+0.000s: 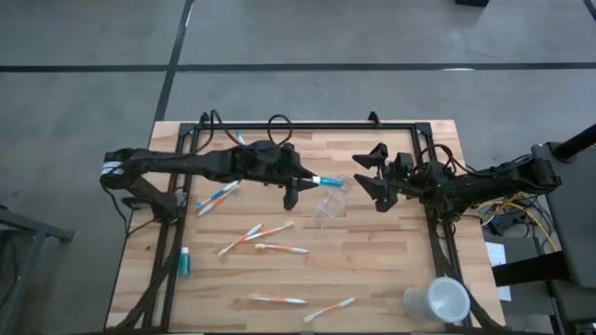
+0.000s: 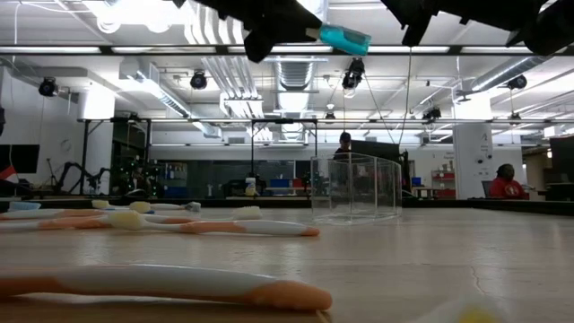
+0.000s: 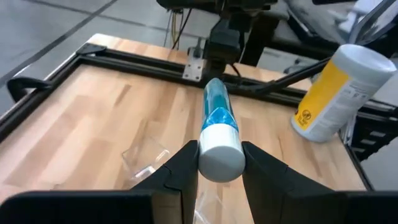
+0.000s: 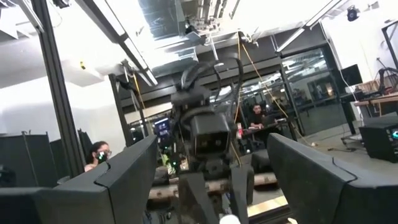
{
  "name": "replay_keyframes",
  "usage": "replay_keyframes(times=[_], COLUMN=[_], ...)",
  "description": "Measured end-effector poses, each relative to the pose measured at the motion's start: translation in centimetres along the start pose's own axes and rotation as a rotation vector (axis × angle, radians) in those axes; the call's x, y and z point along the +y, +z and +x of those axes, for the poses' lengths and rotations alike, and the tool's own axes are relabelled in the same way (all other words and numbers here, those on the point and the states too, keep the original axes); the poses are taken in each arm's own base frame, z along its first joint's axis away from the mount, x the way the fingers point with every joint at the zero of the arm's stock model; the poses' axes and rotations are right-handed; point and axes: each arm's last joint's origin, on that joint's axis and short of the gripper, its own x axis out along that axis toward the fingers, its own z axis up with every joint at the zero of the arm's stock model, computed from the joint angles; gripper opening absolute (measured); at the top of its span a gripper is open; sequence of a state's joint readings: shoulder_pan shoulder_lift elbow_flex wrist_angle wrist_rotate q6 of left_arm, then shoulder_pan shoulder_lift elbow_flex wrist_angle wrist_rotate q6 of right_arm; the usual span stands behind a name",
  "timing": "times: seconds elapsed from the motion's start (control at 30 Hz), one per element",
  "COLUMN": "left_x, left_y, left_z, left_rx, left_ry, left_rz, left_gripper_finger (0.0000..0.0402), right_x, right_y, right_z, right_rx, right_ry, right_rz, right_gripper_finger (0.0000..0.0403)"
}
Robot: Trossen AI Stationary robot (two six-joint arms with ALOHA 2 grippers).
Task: Pick & Place toothbrushing station
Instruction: Put the mouthwash bottle into the transparent organizer
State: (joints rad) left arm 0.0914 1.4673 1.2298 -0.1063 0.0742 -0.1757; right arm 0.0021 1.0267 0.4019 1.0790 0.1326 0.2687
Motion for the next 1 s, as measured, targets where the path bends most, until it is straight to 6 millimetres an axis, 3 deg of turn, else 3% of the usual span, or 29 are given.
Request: replay_keyframes(times=[0.3,0.57,0.87,1.0], left_x=[0.5,1.3,1.6,2.0], left_y=[3.0,2.6,2.3,2.3], left_z=[-1.2,-1.3,1.2,2.4], left_rx=[0.019,0.076,0.144,0.259], left_ry=[0.049,0.078,0.057,0.081], left_rz=[0.005,-0.063,-0.076,-0.067], left_gripper_finger=[0.0108,0.0108,0.0108,0.0108], right_x=[0.0,0.0,0.0,0.0], right_y=[-0.1,0.0,0.0,0.0], right_z=[0.0,0.0,0.0,0.0], right_rx=[0.007,0.004,0.004,0.005], right_ry=[-0.001,0.0,-0.002,-0.001], right_rz=[-0.017,-0.036,-0.105,-0.105], right_gripper_finger=[0.029,0.0298,0.0299,0.0293])
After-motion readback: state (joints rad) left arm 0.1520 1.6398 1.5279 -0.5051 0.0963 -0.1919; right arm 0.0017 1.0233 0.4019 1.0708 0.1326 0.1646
